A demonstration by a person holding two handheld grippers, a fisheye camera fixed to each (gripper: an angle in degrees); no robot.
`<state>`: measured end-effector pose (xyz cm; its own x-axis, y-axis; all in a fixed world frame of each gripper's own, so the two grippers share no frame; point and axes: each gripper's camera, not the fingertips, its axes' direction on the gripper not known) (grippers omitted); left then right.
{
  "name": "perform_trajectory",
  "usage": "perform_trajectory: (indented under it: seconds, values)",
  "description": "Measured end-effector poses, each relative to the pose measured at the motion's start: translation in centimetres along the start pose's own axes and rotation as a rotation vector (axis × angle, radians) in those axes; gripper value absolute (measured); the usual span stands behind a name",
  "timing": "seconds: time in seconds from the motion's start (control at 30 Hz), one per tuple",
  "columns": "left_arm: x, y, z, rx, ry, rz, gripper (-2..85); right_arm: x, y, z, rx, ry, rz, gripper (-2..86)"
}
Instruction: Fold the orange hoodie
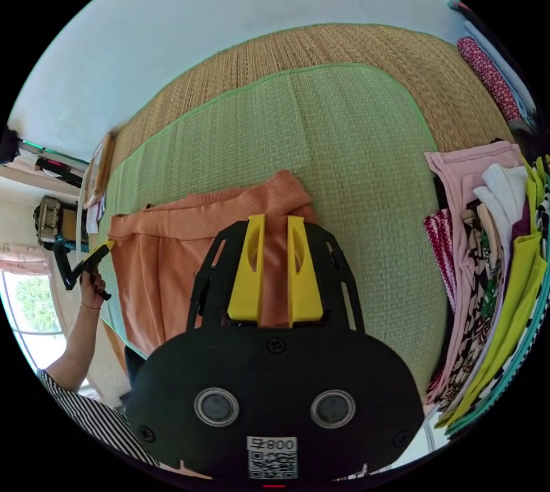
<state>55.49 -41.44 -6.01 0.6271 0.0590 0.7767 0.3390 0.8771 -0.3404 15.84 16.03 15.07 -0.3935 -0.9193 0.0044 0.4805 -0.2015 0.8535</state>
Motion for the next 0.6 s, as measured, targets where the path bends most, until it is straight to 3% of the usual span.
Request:
perform_trajectory:
  seconds: [0.17,0.4,0.53,0.6]
  values:
    - [0.4,1.2,-3.2,0.081,0.126,0.055,1.6,1.4,1.8,-3.0,0.038,-0.106,-0.054,4.5]
    - [-0.3,9.8,-9.7,0.194,0.346,0.122,1.4,5.2,13.6,-14.2,0.203,-0.400,-0.229,3.2]
    - [-2.8,17.0,-10.8,0.161,0.485,0.045,1.3,11.1,23.1,-16.3,0.177,-0.517,-0.154,2.7]
    - [-4.3,21.9,-9.8,0.060,0.526,-0.026,1.3,14.4,26.6,-15.0,0.103,-0.595,-0.068,2.3]
